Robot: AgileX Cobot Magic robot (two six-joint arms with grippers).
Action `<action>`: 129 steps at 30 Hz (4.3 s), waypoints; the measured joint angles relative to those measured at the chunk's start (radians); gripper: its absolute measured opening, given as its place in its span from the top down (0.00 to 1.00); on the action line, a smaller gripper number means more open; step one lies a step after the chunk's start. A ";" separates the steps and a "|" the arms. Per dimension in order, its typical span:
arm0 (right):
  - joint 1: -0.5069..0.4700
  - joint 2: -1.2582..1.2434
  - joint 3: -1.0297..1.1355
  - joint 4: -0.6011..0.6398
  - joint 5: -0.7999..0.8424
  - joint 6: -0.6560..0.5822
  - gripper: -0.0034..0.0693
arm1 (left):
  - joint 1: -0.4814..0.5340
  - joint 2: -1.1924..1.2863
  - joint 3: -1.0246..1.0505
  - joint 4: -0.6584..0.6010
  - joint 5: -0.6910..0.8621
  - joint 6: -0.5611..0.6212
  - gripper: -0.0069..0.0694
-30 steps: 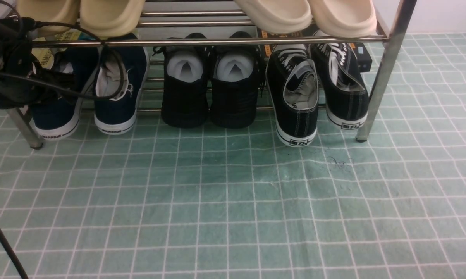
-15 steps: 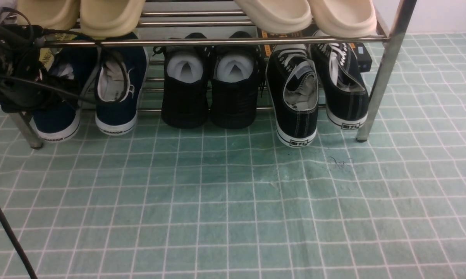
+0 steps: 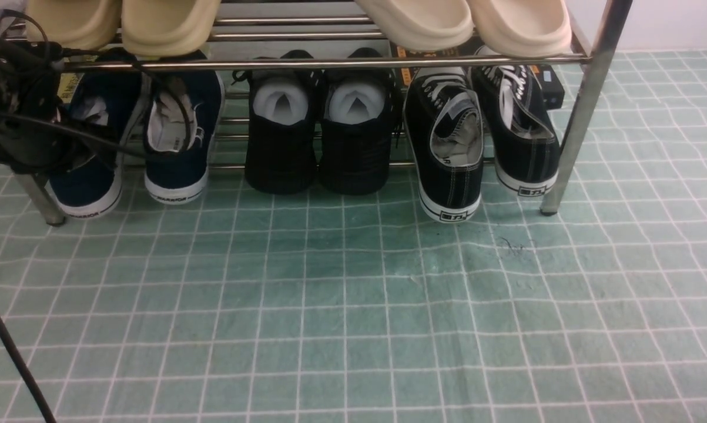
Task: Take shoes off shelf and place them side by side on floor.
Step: 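Set the held shoe down on the floor in front of the rack with the left gripper, then grasp the leftmost shoe on the bottom shelf of the shoe rack with the left gripper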
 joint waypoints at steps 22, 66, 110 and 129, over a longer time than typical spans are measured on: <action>0.000 0.000 0.000 0.000 0.000 0.000 0.62 | -0.037 -0.583 -0.003 -0.209 0.630 0.208 0.85; 0.000 0.000 0.000 0.000 0.000 0.000 0.62 | -0.042 -0.667 0.731 -0.313 -0.087 -0.197 0.85; 0.000 0.000 0.000 0.000 0.000 0.000 0.62 | -0.042 -0.894 0.587 -0.634 0.403 0.296 0.91; 0.000 0.000 0.000 0.000 0.000 0.000 0.62 | -0.042 -0.286 0.136 -0.536 0.075 0.216 0.29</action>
